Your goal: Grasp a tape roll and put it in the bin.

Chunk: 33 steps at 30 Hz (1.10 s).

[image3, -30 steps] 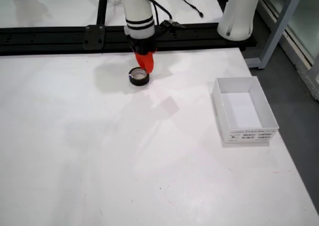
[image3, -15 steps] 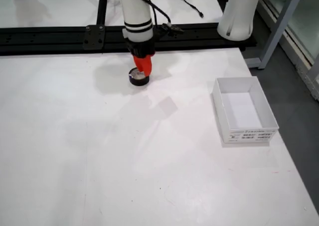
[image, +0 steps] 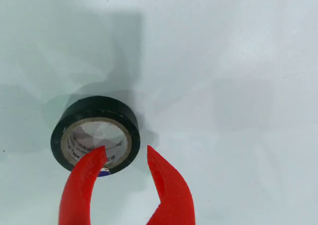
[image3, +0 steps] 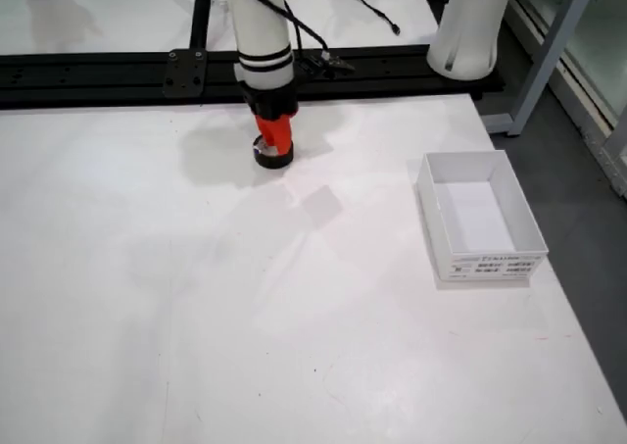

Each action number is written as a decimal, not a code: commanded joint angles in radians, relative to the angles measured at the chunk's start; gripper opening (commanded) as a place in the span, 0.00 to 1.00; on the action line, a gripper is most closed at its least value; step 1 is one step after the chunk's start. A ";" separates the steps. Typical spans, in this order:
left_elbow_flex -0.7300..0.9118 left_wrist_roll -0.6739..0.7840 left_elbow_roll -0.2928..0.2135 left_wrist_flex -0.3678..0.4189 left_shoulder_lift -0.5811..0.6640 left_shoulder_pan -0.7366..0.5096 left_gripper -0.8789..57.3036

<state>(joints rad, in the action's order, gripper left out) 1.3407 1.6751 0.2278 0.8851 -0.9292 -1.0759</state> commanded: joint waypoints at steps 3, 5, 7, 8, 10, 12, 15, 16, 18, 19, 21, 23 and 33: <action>-0.015 0.001 -0.005 -0.009 -0.031 0.011 0.32; -0.017 0.001 -0.004 -0.012 -0.031 0.016 0.32; -0.017 0.001 -0.002 -0.012 -0.033 0.017 0.32; -0.017 0.001 -0.002 -0.012 -0.033 0.017 0.32; -0.017 0.001 -0.001 -0.011 -0.033 0.017 0.32; -0.017 0.001 -0.001 -0.012 -0.039 0.017 0.32; -0.020 0.003 -0.004 -0.017 -0.049 0.016 0.32; -0.022 0.003 -0.004 -0.017 -0.052 0.014 0.31; -0.022 0.003 -0.004 -0.017 -0.056 0.013 0.31; -0.022 0.005 -0.004 -0.017 -0.056 0.013 0.31; -0.022 0.005 -0.004 -0.017 -0.057 0.014 0.30; -0.022 0.005 -0.004 -0.017 -0.057 0.017 0.25; -0.023 0.005 -0.013 -0.028 -0.057 0.039 0.00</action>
<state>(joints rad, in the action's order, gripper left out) 1.3214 1.6781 0.2243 0.8700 -0.9777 -1.0568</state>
